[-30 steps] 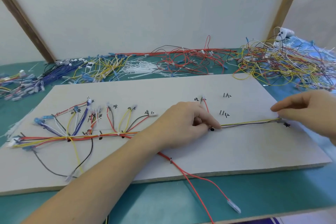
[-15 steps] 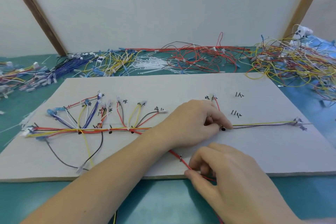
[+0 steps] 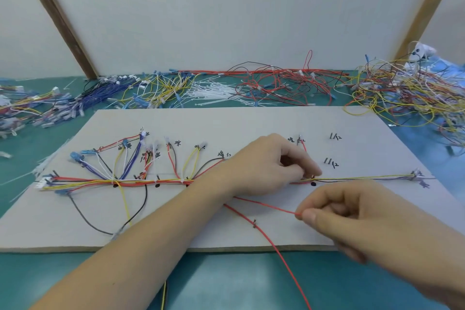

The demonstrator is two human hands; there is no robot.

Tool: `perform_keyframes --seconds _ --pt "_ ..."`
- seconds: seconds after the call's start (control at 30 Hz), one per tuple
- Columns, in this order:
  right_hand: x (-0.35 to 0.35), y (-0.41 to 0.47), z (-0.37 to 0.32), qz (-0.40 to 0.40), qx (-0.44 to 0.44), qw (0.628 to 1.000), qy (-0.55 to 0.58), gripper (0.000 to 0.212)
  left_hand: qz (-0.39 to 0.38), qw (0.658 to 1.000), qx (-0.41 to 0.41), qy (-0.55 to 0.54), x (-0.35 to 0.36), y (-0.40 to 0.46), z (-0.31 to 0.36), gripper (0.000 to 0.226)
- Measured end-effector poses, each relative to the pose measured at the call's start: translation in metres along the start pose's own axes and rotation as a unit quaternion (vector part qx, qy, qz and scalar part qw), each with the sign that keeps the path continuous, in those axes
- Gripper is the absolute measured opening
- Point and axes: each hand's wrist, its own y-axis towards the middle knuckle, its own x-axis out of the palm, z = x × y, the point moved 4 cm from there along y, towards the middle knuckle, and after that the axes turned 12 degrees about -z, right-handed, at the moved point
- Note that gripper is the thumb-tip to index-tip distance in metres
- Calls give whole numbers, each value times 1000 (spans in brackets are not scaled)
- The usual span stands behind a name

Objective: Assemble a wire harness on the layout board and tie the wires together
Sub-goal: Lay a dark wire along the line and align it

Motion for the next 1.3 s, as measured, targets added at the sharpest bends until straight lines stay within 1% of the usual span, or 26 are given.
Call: perform_keyframes --seconds 0.07,0.13,0.17,0.3,0.37,0.47,0.53,0.63,0.73,0.8,0.87,0.93,1.07,1.13,1.3 --pt "-14 5 1 3 3 1000 25 9 10 998 4 -68 -6 -2 -1 34" --pt "-32 11 4 40 13 999 20 11 26 993 4 -119 -8 -4 -3 35" --pt "-41 14 7 66 18 998 8 12 34 993 3 -116 -8 -4 -4 34" --pt "-69 22 14 146 27 988 -42 14 56 998 7 -11 -4 -2 -3 19" --pt "-74 29 16 164 31 983 -73 16 54 998 18 24 -2 -2 0 11" --pt "-77 36 16 178 37 978 -100 13 42 996 27 76 3 -1 2 9" --pt "-80 38 15 183 32 976 -114 13 45 995 27 84 4 -1 2 9" --pt "-83 34 13 162 16 978 -131 9 42 997 22 62 5 -3 2 9" --pt "-84 26 14 136 -4 988 -78 7 48 998 28 28 2 -3 3 9" --pt "-85 22 18 133 -8 990 -42 7 47 998 30 2 1 -3 3 9" --pt "-83 23 21 129 1 990 -51 8 40 999 28 13 4 -3 3 11" --pt "-82 27 21 136 5 987 -85 9 38 999 25 29 7 -1 2 12" --pt "-87 37 16 182 -14 976 -117 11 45 998 22 36 9 2 0 10" --pt "-86 44 16 186 -14 976 -108 11 50 998 21 41 10 3 -1 8" --pt "-87 54 21 170 28 984 -52 9 67 995 12 67 13 3 -2 9"
